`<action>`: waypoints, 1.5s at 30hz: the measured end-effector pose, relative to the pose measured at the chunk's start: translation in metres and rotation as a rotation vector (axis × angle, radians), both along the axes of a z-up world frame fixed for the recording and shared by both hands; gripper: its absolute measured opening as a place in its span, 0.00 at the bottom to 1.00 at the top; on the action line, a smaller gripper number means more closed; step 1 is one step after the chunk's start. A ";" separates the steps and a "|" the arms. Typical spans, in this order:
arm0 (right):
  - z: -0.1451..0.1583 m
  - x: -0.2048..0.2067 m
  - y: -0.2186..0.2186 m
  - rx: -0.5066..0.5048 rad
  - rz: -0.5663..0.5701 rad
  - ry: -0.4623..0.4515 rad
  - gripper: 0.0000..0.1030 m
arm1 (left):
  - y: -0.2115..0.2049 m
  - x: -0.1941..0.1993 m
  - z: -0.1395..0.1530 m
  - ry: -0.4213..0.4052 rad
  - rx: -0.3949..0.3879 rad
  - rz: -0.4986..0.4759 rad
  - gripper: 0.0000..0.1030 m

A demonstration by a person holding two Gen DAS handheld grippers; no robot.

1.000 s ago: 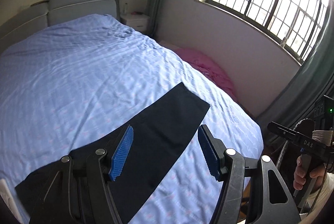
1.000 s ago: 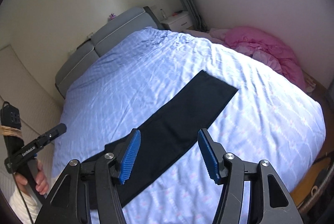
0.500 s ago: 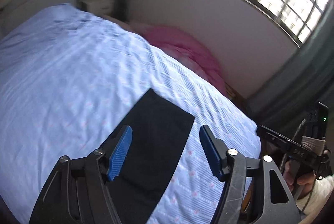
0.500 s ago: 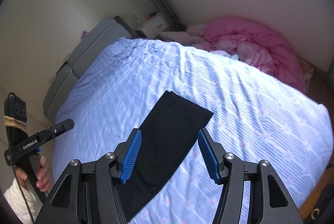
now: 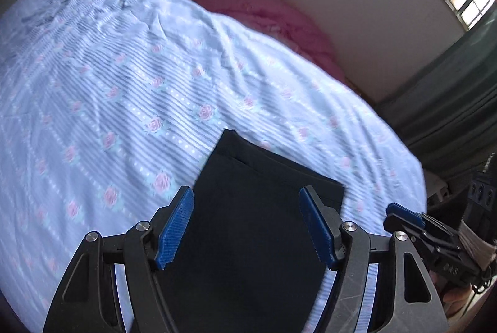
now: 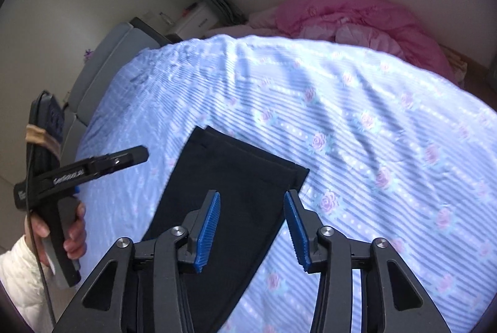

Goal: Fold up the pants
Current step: 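Move both open tools along the folded trousers toward the leg hems, then lower both tools onto the trouser hem end and close on it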

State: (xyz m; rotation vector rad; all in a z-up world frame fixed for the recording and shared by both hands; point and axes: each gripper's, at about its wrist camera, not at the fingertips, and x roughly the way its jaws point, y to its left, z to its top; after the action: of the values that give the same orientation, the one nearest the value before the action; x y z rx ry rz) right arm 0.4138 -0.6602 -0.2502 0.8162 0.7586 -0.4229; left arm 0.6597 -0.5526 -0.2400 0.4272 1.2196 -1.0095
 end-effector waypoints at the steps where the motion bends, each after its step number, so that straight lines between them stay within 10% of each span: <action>1: -0.006 0.003 -0.002 0.003 -0.005 0.006 0.41 | -0.006 0.005 -0.012 0.003 0.025 -0.013 0.67; 12: -0.053 0.015 -0.026 0.114 -0.103 0.018 0.37 | -0.047 0.028 -0.067 0.026 0.101 -0.063 0.53; 17: -0.060 0.022 -0.031 0.093 -0.118 0.046 0.20 | -0.051 0.026 -0.070 0.003 0.103 -0.069 0.18; 24: -0.063 0.015 -0.040 0.111 -0.129 0.052 0.07 | -0.047 0.032 -0.055 0.032 0.057 -0.086 0.12; 31: -0.058 0.012 -0.043 0.063 -0.137 0.082 0.07 | -0.057 0.034 -0.061 0.022 0.061 -0.095 0.11; 37: -0.072 -0.003 -0.054 0.202 -0.169 0.041 0.32 | -0.051 0.044 -0.074 0.080 0.080 -0.084 0.45; 45: -0.091 0.009 -0.056 0.243 -0.088 -0.002 0.33 | -0.050 0.046 -0.095 0.134 0.085 -0.089 0.47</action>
State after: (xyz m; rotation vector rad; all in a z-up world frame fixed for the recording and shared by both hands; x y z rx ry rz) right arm 0.4225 -0.7162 -0.3417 1.0803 0.7836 -0.4135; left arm 0.7055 -0.6027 -0.3355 0.4903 1.3777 -1.0791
